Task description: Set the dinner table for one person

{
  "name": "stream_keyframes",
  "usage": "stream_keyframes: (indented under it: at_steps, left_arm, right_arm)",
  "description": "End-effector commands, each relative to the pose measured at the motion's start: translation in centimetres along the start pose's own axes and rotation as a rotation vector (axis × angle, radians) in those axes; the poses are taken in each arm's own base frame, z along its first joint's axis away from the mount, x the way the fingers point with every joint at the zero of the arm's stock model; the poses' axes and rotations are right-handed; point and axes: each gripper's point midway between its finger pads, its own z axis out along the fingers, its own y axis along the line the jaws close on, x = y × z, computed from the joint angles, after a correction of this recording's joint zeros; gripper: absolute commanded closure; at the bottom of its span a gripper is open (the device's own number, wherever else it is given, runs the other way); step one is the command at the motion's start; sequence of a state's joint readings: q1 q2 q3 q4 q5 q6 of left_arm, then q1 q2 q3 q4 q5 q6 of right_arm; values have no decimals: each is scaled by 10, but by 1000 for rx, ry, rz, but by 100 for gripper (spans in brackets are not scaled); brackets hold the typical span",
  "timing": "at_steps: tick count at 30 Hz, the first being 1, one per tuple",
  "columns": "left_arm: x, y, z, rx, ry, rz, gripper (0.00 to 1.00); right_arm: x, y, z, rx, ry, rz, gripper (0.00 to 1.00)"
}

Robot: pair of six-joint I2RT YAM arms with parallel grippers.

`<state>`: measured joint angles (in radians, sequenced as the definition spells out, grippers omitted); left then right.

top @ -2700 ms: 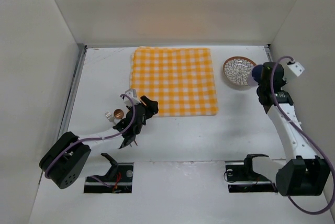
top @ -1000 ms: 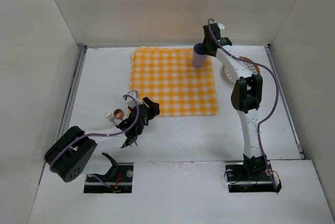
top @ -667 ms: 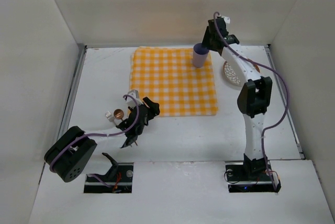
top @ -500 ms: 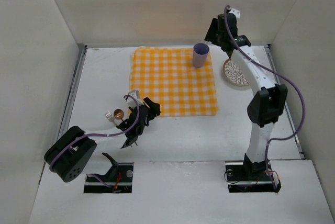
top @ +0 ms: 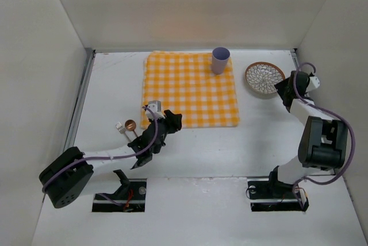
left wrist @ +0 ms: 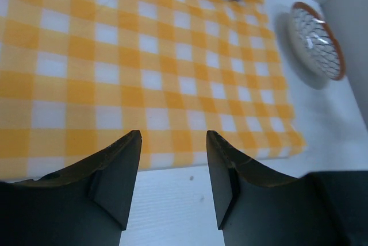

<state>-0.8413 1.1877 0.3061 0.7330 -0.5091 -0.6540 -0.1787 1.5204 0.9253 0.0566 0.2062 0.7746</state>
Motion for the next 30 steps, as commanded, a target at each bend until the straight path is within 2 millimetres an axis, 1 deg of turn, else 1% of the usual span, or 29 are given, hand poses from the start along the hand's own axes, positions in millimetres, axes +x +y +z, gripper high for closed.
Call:
stream_keyframes:
  at_steps: [1,3,5,7,11,14,16,18,20,23,25,27,28,30]
  left_arm:
    - [-41,-35,-14,118,-177,56,54]
    - [-41,-35,-15,129,-194,57,53]
    - [-41,-33,-13,123,-196,49,52]
    - [-40,-31,-12,110,-193,56,50]
    - [-39,-28,-10,105,-188,46,49]
    - [-40,-24,-8,89,-191,38,49]
    - [-39,-21,-7,83,-187,21,49]
    - [-41,-19,-7,85,-190,7,49]
    - [-44,-18,-9,94,-197,0,48]
    - [-50,-25,-14,142,-209,-14,48]
    - [-53,-27,-16,155,-221,-13,47]
    - [-56,-22,-16,142,-236,-5,47]
    - [-61,-16,-17,125,-252,-2,47]
    - [-73,0,-20,66,-300,-15,47]
  right_arm:
    - [-9,2,12,-59,-45,102,42]
    - [-1,-17,25,-12,-24,119,38]
    - [9,-26,38,12,2,124,38]
    - [17,-27,47,10,36,123,39]
    - [20,-18,61,-18,63,144,42]
    - [26,-18,69,-18,90,172,49]
    - [30,-17,76,-23,111,185,53]
    - [30,-14,79,-26,115,189,55]
    - [29,-11,81,-26,117,189,61]
    - [27,-7,86,-31,125,196,74]
    - [25,-6,87,-46,141,220,87]
    - [25,-3,85,-89,160,276,94]
    - [19,2,80,-135,155,312,96]
    - [2,13,63,-231,110,371,97]
